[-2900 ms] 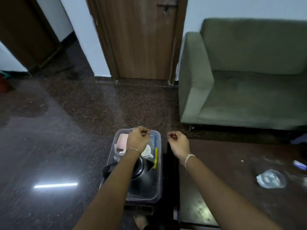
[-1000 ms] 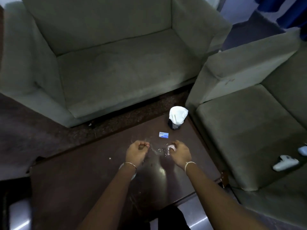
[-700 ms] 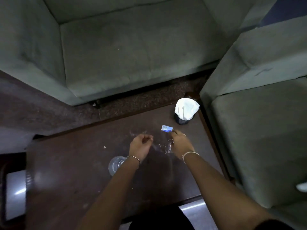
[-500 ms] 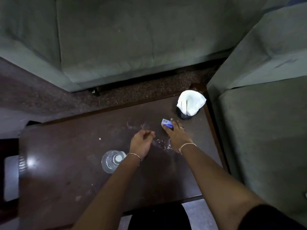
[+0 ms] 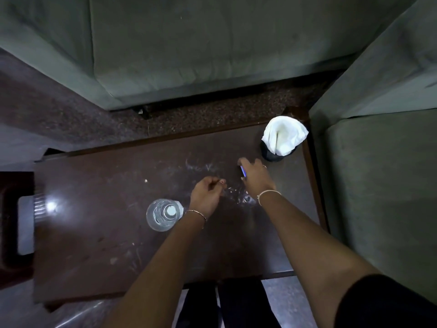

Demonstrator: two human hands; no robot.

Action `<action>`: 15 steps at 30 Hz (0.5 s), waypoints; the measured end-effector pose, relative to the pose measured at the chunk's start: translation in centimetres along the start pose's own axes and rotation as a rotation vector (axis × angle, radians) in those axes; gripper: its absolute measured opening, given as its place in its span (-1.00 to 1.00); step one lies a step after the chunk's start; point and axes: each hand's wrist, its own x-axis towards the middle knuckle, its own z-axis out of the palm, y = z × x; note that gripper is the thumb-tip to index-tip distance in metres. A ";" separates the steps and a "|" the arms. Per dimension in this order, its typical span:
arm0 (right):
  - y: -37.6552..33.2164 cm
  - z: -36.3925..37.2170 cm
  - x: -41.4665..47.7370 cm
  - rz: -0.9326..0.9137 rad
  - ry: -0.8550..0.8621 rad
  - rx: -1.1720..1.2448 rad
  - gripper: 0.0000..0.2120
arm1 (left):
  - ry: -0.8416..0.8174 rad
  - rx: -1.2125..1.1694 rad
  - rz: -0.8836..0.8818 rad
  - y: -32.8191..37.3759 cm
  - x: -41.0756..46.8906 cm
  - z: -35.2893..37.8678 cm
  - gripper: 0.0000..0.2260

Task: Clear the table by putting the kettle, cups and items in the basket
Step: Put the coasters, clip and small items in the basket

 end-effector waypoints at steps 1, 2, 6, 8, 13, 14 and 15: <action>-0.1 -0.1 -0.3 0.029 0.012 0.083 -0.59 | 0.001 -0.012 0.003 0.3 -0.4 -0.2 -0.90; -0.5 -0.3 -0.7 0.060 0.020 0.177 -0.60 | 0.003 -0.028 0.010 0.6 -0.8 -0.4 -0.92; -3.7 -2.3 -2.7 0.221 0.114 0.691 -0.60 | 0.007 -0.120 0.038 2.0 -2.9 -2.0 -0.92; -6.2 -3.7 -3.8 0.278 0.138 0.977 -0.58 | 0.020 -0.196 0.044 2.8 -4.2 -3.0 -0.87; -12.4 -6.5 -7.8 0.310 0.078 1.332 -0.67 | 0.094 -0.347 0.096 5.0 -8.3 -6.7 -0.90; -13.5 -6.8 -8.7 0.313 0.062 1.360 -0.70 | 0.100 -0.358 0.113 5.3 -9.1 -7.5 -0.90; -14.8 -7.2 -9.7 0.310 0.050 1.382 -0.72 | 0.103 -0.369 0.133 5.6 -10.0 -8.4 -0.86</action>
